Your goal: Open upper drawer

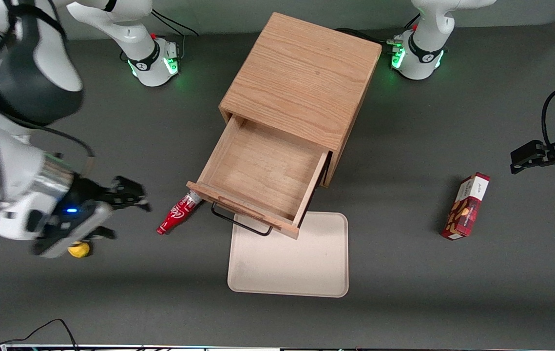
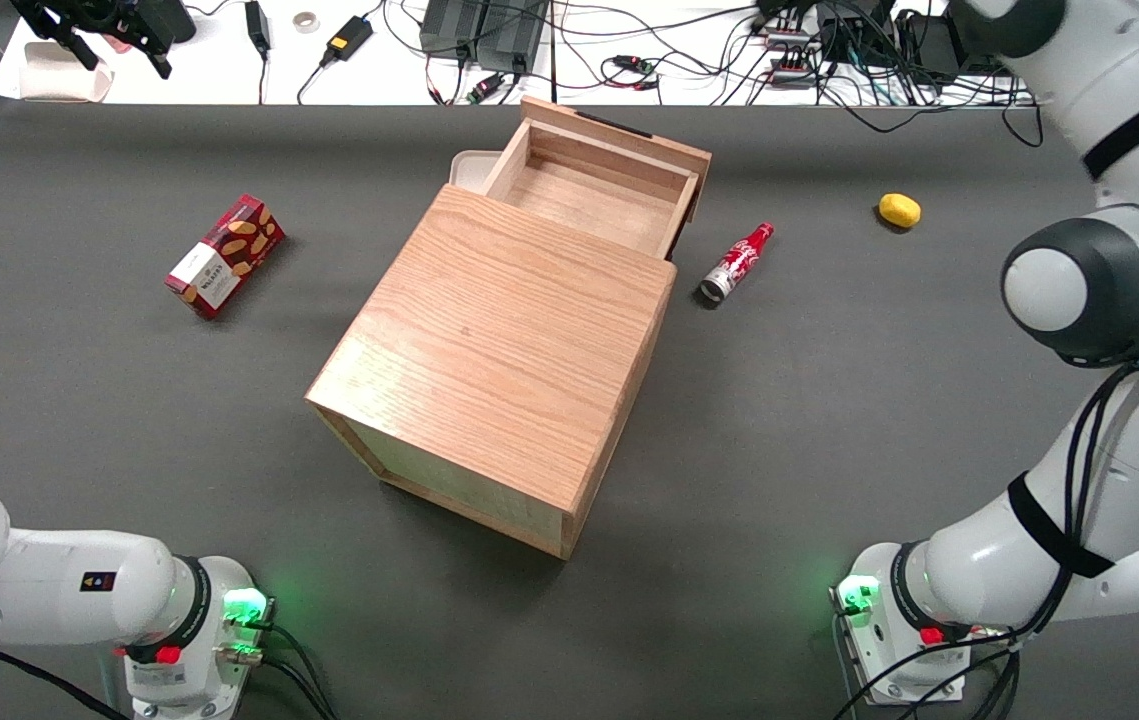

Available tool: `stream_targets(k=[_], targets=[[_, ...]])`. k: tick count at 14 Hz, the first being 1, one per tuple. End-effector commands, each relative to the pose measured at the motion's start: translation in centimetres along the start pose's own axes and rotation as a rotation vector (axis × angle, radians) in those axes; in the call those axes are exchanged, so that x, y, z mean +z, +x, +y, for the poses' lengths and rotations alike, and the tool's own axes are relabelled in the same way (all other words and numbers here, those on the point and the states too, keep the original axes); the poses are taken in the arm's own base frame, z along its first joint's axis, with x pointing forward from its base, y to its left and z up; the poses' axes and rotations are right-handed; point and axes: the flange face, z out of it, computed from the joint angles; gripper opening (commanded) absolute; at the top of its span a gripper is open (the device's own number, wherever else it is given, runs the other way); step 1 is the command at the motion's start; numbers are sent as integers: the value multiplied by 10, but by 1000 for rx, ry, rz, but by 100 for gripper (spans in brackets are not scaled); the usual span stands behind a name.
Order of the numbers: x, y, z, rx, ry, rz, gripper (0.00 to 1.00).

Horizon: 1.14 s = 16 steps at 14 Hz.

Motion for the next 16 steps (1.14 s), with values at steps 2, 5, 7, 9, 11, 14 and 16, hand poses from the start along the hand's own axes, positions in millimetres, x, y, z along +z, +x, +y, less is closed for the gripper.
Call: stream_targets(k=[2, 5, 7, 9, 11, 14, 16], targets=[[-41, -56, 65, 133, -176, -77, 100], [-63, -94, 93, 286, -268, -96, 100], [-77, -116, 109, 360, -290, -82, 100], [-87, -132, 115, 406, -294, -78, 100], [-93, -143, 106, 484, -291, -81, 100], [-97, -145, 102, 489, -278, -104, 100], [-93, -141, 104, 479, -274, -108, 100]])
